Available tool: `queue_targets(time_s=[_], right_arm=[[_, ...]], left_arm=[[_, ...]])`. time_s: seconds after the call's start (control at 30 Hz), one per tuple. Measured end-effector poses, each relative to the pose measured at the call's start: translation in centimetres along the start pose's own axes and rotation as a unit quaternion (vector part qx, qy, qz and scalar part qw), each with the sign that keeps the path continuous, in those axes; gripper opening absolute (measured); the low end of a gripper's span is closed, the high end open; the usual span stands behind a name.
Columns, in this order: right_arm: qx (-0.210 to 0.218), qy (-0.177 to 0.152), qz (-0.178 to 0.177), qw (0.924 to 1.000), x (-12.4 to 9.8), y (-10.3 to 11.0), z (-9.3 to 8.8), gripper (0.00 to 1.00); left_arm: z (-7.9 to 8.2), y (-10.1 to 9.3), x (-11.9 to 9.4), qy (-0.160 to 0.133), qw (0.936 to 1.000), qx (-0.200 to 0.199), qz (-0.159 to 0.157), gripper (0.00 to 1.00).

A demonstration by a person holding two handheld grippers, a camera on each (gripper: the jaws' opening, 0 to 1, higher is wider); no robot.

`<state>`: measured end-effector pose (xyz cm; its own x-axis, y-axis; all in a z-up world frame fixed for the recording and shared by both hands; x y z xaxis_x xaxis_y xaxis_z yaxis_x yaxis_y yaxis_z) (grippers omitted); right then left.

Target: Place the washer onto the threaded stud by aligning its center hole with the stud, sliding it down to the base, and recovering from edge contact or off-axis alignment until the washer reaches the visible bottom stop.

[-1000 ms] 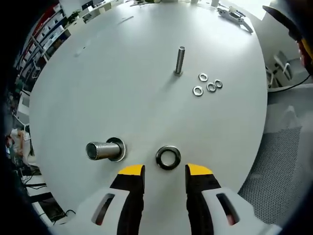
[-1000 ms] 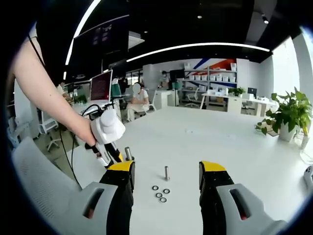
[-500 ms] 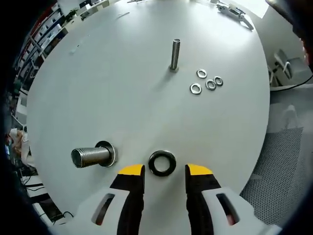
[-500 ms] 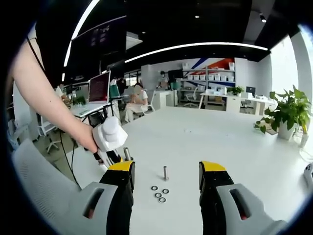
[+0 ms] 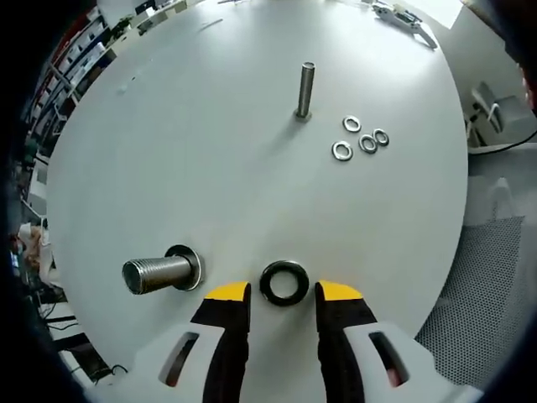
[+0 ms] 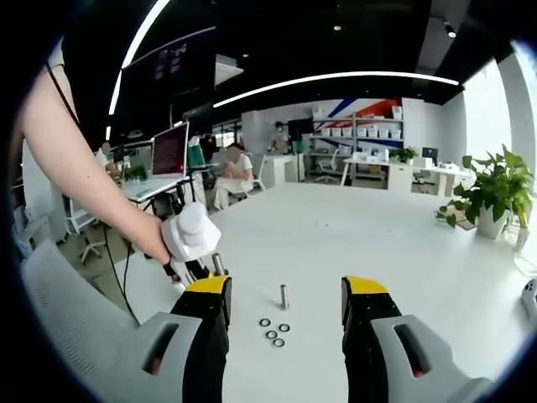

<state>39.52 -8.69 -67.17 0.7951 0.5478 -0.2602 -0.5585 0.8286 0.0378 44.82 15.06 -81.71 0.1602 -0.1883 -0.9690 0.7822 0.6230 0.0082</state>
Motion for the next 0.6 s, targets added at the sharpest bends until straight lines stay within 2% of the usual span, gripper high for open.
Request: queue_targets(time_s=[0.37, 0.6], right_arm=[[0.001, 0.002, 0.001, 1.0000, 0.06, 0.08, -0.06, 0.55], [-0.001, 0.004, 0.002, 1.0000, 0.08, 0.14, -0.16, 0.55]], left_arm=[[0.29, -0.32, 0.05, 0.012, 0.9995, 0.027, -0.003, 0.25], [0.48, -0.18, 0.10, 0.019, 0.9998, 0.008, -0.003, 0.25]])
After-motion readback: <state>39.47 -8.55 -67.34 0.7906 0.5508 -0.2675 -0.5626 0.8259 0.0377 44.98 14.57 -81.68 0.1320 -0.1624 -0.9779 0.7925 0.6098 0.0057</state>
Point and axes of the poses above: the point that each gripper's makers call its tool centre point, and the gripper's own axes: x roughly forward along the fingers, y roughly to its left, z roughly out of its top, the point moved 6 cm from there along -x, roughly backward along the fingers, and after that the axes turned 2 degrees about -y, right-handed, at the moved point
